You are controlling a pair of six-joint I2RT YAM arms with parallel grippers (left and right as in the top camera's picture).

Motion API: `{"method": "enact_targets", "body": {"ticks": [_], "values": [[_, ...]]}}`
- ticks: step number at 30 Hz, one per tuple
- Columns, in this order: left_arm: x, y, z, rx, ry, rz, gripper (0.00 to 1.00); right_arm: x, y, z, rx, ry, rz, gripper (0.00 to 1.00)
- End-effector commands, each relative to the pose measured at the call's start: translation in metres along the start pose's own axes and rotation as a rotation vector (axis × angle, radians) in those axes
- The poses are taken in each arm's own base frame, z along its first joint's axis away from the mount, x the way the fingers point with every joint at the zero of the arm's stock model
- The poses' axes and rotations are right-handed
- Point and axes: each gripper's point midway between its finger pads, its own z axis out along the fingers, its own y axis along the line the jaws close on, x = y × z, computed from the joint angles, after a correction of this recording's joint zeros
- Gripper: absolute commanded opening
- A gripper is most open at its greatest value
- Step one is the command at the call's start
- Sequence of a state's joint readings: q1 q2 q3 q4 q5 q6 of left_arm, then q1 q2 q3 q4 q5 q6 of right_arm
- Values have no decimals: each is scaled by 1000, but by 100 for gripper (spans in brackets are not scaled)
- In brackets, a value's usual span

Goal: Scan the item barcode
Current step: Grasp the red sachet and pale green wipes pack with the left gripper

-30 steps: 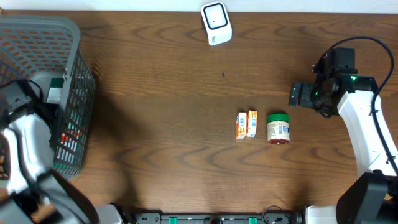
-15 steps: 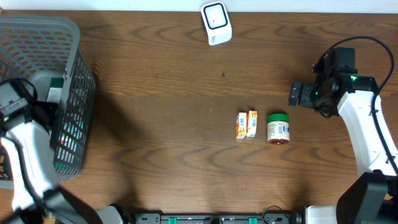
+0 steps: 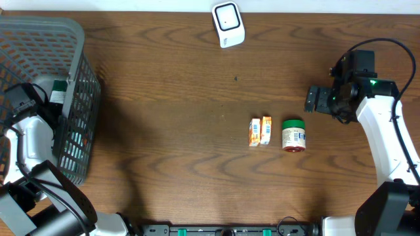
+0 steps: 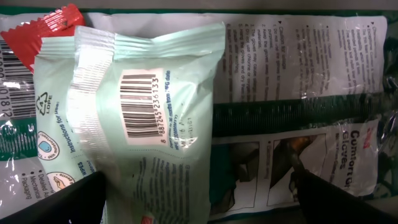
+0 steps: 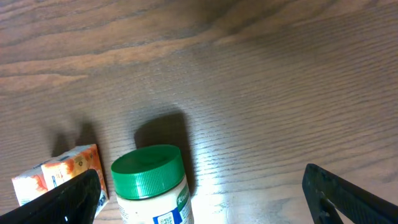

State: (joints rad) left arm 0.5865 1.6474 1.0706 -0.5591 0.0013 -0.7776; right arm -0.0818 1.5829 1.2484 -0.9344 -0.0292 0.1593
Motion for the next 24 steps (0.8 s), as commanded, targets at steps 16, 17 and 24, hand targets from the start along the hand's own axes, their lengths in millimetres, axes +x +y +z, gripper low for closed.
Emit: {"method": "enact_targets", "body": {"ticks": [16,17,24], "values": [[-10,10,-25,-25,-59,-7,98,-6,0,-9,1,-31,-3,99],[-9,13,-21,-39,-58,-18,98,-6,0,-9,1,-31,-3,99],[-7,27,17,-114,-67,-58,98,-6,0,-9,1,-31,-3,99]]}}
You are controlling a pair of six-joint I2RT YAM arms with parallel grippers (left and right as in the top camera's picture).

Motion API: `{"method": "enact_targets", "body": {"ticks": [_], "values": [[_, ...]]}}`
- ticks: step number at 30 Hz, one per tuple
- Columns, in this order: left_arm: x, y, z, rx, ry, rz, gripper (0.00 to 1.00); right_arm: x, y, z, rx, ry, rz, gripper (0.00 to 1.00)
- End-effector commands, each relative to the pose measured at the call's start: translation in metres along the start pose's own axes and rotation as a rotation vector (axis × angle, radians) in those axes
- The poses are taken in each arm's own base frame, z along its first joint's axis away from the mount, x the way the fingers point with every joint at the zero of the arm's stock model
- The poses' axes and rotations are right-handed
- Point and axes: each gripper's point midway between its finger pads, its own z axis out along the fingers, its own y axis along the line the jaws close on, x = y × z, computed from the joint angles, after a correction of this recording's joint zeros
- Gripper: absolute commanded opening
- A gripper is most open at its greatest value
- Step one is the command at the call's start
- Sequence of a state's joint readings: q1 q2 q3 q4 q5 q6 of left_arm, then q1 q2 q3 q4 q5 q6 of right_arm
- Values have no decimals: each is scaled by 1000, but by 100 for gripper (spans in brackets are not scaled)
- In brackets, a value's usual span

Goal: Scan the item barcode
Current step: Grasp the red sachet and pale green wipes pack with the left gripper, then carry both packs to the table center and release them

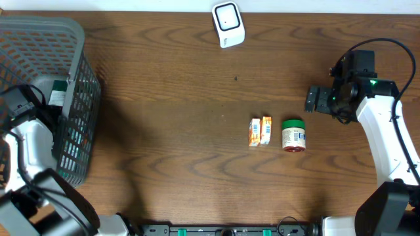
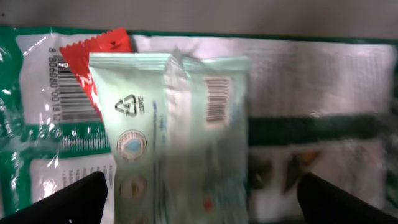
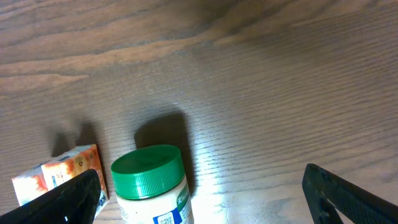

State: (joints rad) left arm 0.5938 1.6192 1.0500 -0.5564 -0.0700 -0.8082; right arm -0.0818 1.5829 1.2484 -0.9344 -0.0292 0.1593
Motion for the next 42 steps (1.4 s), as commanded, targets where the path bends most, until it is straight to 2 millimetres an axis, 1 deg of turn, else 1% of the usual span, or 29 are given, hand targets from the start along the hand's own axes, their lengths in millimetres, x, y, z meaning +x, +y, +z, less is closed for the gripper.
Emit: {"method": "enact_targets", "body": {"ticks": [1,3,5,7,9,11,13,16,18,19,21,22,23,24,26,27,29,31,34,35,36,37,38,40,42], "values": [[4,14,27,-79,-1,-17,98,-6,0,-9,1,-31,-3,99],[8,17,38,-101,16,-12,98,-6,0,-9,1,-31,-3,99],[15,21,55,-130,41,-7,98,-6,0,-9,1,-31,-3,99],[18,23,61,-143,52,-4,100,-6,0,-9,1,-31,-3,99],[19,24,63,-145,58,-2,84,-6,0,-9,1,-31,-3,99],[19,18,58,-113,69,18,60,-6,0,-9,1,-31,-3,99],[18,11,50,-77,70,22,44,-6,0,-9,1,-31,-3,99],[9,4,32,-32,36,15,32,-6,0,-9,1,-31,-3,99],[3,-1,19,0,9,10,14,-6,0,-9,1,-31,-3,99],[-1,-4,10,22,-9,7,7,-6,0,-9,1,-31,-3,99],[-7,-9,-4,59,-38,1,7,-6,0,-9,1,-31,-3,99],[-12,-13,-16,88,-62,-4,7,-6,0,-9,1,-31,-3,99],[-14,-14,-21,100,-72,-6,7,-6,0,-9,1,-31,-3,99],[-17,-17,-31,123,-91,-9,7,-6,0,-9,1,-31,-3,99],[-24,-21,-52,172,-132,-16,7,-6,0,-9,1,-31,-3,99],[-29,-23,-65,203,-160,-22,7,-6,0,-9,1,-31,-3,99],[-38,-29,-97,277,-224,-3,7,-6,0,-9,1,-31,-3,99],[-45,-36,-129,351,-285,53,7,-6,0,-9,1,-31,-3,99],[-54,-50,-193,492,-386,141,7,-6,0,-9,1,-31,-3,99],[-55,-51,-209,523,-407,155,7,-6,0,-9,1,-31,-3,99],[-55,-52,-234,570,-430,163,7,-6,0,-9,1,-31,-3,99],[-53,-53,-247,598,-435,168,7,-6,0,-9,1,-31,-3,99],[-48,-56,-270,652,-433,193,7,-6,0,-9,1,-31,-3,99],[-33,-59,-297,724,-404,234,7,-6,0,-9,1,-31,-3,99],[-10,-62,-313,789,-329,285,7,-6,0,-9,1,-31,-3,99]]}}
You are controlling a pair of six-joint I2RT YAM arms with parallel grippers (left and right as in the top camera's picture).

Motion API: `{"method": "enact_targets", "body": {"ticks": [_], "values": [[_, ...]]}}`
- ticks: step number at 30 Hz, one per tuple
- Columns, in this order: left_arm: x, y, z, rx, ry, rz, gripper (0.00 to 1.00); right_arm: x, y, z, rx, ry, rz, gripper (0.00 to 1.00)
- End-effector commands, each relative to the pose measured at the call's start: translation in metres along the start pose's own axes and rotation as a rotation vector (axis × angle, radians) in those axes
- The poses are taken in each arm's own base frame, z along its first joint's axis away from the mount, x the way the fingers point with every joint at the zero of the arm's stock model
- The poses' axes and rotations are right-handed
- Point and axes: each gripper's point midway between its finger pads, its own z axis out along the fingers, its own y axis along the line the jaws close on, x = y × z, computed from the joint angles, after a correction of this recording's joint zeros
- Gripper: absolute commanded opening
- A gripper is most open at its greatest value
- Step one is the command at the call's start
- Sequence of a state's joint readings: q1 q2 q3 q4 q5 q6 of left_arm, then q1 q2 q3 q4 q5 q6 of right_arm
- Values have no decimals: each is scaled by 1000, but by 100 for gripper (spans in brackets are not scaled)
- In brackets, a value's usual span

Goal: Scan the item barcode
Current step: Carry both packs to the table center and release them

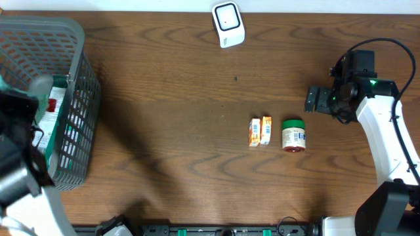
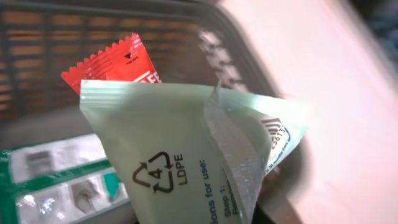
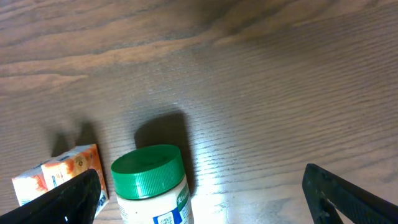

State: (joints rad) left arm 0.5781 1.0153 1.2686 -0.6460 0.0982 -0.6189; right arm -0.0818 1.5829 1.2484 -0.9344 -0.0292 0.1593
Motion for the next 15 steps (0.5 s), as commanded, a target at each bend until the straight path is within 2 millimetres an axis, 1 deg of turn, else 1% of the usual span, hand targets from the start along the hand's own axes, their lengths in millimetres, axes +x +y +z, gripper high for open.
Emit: {"method": "enact_targets", "body": {"ticks": [1,2,3,4,5,6,8,9,10,11,12,14,15], "values": [[26,-50,-38,226,152,79,7,-6,0,-9,1,-31,-3,99],[39,-56,-42,261,208,92,8,-6,0,-9,1,-31,-3,99],[59,-62,-48,302,290,117,7,-6,0,-9,1,-31,-3,99],[75,-64,-52,318,356,137,7,-6,0,-9,1,-31,-3,99],[95,-64,-54,317,434,162,7,-6,0,-9,1,-31,-3,99],[109,-62,-55,311,484,186,7,-6,0,-9,1,-31,-3,99],[152,-59,-57,303,647,285,7,-6,0,-9,1,-31,-3,99],[171,-58,-57,297,715,326,7,-6,0,-9,1,-31,-3,99],[181,-57,-57,292,752,348,7,-6,0,-9,1,-31,-3,99],[206,-54,-53,267,829,397,8,-6,0,-9,1,-31,-3,99],[217,-52,-51,251,860,422,7,-6,0,-9,2,-31,-3,99],[249,-43,-42,193,934,505,7,-6,0,-9,1,-31,-3,99],[261,-41,-39,169,961,539,7,-6,0,-9,1,-31,-3,99]]}}
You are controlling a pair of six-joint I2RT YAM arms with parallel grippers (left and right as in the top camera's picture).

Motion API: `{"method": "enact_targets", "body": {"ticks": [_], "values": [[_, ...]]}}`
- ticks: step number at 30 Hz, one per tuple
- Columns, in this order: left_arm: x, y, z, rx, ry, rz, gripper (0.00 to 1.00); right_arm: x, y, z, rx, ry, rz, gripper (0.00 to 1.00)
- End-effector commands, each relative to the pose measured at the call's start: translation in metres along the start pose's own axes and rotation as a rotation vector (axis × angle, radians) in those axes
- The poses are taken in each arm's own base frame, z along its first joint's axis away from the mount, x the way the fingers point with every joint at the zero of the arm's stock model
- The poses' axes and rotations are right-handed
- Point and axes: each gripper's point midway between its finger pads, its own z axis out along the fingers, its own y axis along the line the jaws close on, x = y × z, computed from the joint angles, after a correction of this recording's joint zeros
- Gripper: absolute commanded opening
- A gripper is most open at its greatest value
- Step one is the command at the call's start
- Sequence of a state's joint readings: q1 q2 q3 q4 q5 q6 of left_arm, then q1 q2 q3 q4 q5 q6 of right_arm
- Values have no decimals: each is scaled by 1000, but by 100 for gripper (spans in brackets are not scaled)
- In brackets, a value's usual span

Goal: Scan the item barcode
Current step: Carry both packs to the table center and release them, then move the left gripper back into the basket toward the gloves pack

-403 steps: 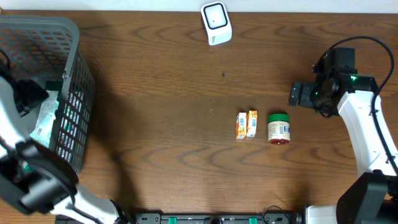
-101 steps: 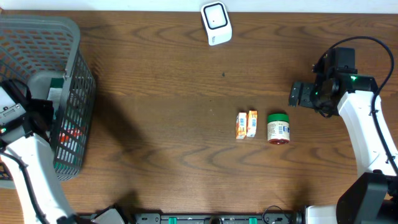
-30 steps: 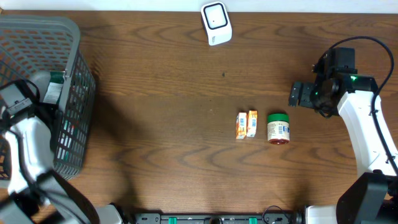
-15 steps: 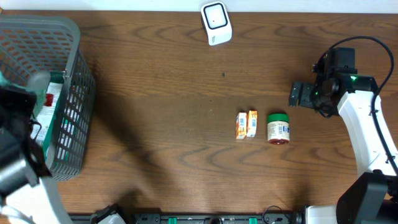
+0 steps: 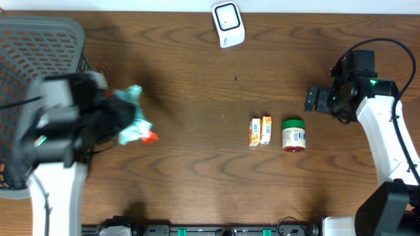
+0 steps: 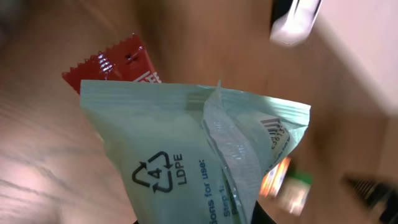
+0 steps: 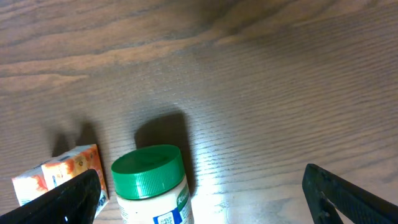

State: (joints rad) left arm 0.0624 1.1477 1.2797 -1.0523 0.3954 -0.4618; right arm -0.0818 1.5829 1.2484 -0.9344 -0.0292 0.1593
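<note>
My left gripper (image 5: 120,120) is shut on a pale green wipes pack (image 6: 186,155) and holds it above the table, to the right of the basket. The pack's barcode (image 6: 273,134) shows edge-on at its right side. A red sachet (image 6: 118,59) sticks out behind the pack (image 5: 131,121) and shows under it from overhead (image 5: 150,136). The white scanner (image 5: 228,24) stands at the far edge of the table, blurred in the left wrist view (image 6: 297,18). My right gripper (image 7: 205,196) is open, hovering over the table by the jar.
A grey mesh basket (image 5: 33,59) stands at the left edge. Two small orange boxes (image 5: 260,130) and a green-lidded jar (image 5: 293,134) lie right of centre; the jar (image 7: 149,180) sits between my right fingers' view.
My left arm has come out of the basket and now holds the green pack and red sachet over the table to the basket's right. The right arm has not moved.
My left gripper was open down in the basket over the green pack, barcode facing up. It then stood higher over the pack. Then the pack was in its grip near the basket's rim, and now over the table. The right arm stayed put throughout.
</note>
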Motion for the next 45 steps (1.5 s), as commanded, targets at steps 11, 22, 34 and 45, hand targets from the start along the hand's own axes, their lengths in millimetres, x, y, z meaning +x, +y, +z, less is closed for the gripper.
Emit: {"method": "enact_targets", "body": {"ticks": [11,22,34,45], "values": [[79,-4,166,-342,341,288,7,-6,0,-9,1,-31,-3,99],[113,-31,217,-323,343,455,54,-6,0,-9,1,-31,-3,99],[103,-43,198,-296,328,531,66,-6,0,-9,1,-31,-3,99],[-33,-98,51,-351,-94,577,67,-6,0,-9,1,-31,-3,99]]}}
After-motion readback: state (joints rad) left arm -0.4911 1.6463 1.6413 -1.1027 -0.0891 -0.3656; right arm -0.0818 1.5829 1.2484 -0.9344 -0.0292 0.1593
